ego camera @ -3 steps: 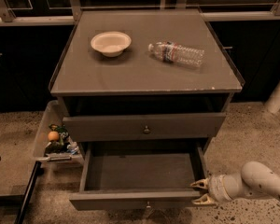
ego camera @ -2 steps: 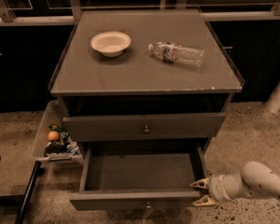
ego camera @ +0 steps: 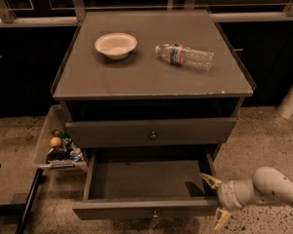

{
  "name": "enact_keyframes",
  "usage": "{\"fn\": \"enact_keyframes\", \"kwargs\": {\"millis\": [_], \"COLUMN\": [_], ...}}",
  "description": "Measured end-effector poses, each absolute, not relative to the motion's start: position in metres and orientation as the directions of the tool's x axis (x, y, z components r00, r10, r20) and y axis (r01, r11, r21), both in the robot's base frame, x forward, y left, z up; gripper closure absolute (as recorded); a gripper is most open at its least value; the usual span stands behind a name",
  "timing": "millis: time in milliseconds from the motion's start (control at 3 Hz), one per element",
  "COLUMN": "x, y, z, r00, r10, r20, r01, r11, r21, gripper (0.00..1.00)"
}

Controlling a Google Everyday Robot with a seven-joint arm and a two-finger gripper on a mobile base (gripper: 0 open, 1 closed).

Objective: Open middle drawer

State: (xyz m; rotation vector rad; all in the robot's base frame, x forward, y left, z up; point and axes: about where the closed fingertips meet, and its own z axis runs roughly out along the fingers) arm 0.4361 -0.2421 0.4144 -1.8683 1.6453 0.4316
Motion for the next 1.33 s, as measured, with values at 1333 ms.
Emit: {"fn": "enact_keyframes", "kwargs": {"millis": [1333], "x": [0.425], "y": [-0.242], "z": [0.554], "r00": [0.365], "r10": [-0.804], "r20": [-0.47], "r01": [-0.881], "r11": [-0.135], "r21": [-0.453], "gripper": [0.0]}}
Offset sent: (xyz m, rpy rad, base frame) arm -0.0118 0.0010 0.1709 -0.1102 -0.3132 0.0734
